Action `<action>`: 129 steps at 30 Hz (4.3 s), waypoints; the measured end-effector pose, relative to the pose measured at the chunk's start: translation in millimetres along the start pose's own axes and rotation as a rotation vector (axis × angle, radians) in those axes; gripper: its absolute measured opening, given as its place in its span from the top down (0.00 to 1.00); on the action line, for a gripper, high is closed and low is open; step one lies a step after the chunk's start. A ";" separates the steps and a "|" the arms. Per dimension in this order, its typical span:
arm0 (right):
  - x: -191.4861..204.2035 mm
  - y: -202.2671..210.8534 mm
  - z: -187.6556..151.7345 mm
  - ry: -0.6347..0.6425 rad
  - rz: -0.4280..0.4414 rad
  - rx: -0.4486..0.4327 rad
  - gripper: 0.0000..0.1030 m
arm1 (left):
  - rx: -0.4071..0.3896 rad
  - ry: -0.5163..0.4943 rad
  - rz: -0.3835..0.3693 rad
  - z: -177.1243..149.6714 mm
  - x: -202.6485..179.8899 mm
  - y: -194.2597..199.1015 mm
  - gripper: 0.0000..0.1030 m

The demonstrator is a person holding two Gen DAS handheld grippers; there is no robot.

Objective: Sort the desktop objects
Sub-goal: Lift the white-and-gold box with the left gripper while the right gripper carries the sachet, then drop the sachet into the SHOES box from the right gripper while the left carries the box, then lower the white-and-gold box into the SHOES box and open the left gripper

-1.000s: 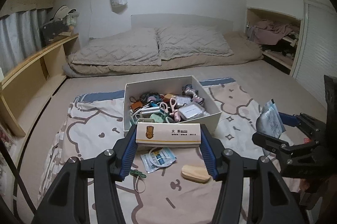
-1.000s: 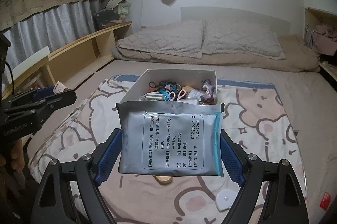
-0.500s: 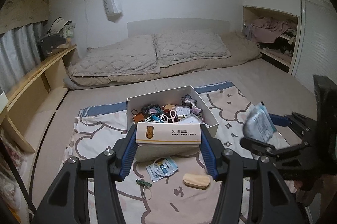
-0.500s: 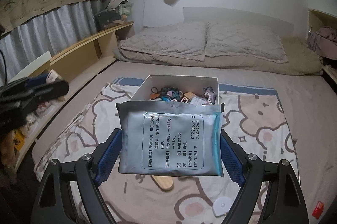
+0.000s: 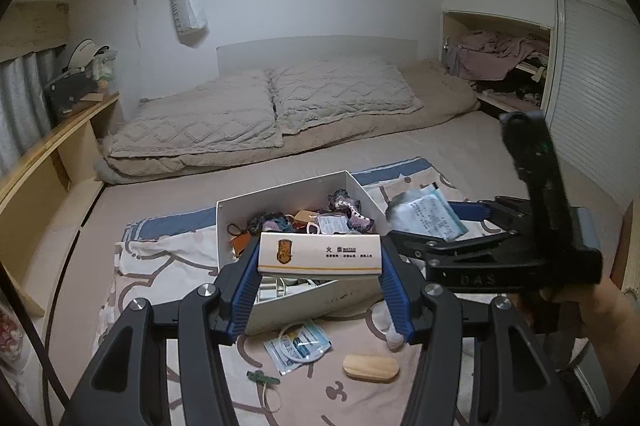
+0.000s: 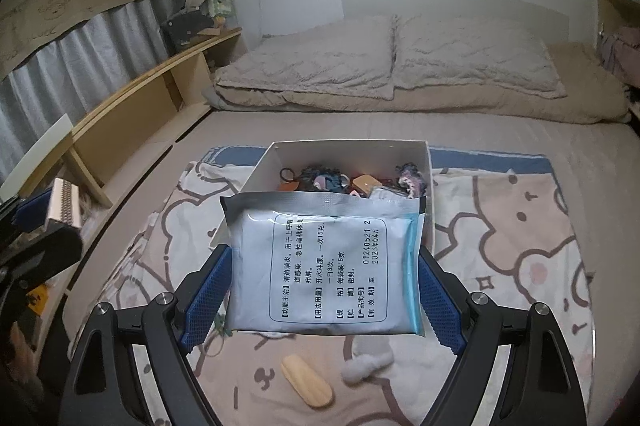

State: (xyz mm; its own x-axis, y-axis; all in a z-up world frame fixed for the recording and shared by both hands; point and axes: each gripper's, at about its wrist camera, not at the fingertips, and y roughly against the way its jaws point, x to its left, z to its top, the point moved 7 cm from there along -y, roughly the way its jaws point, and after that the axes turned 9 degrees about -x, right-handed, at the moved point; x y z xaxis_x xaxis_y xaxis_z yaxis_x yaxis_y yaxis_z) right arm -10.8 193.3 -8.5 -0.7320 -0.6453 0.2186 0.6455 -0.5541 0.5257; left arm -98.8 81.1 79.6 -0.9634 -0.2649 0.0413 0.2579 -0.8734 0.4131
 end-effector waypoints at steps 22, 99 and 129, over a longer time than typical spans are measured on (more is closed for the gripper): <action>-16.8 -94.3 4.6 -0.030 0.014 0.130 0.15 | 0.019 0.133 0.042 -9.9 54.1 -63.2 0.46; -65.2 -101.0 -10.9 -0.028 0.017 0.065 0.00 | 0.306 0.152 0.008 -103.7 25.5 -209.3 0.46; -82.0 -80.7 -25.0 -0.112 -0.004 0.064 0.00 | 0.431 0.191 -0.028 -131.4 12.8 -248.0 0.16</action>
State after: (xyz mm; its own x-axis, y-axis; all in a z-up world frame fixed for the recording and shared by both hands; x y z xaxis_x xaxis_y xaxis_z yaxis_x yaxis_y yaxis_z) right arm 2.6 277.8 -89.4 -0.7565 -0.5787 0.3048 0.6300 -0.5195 0.5773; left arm -165.4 240.6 -141.9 -0.9284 -0.3492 -0.1271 0.1386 -0.6428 0.7534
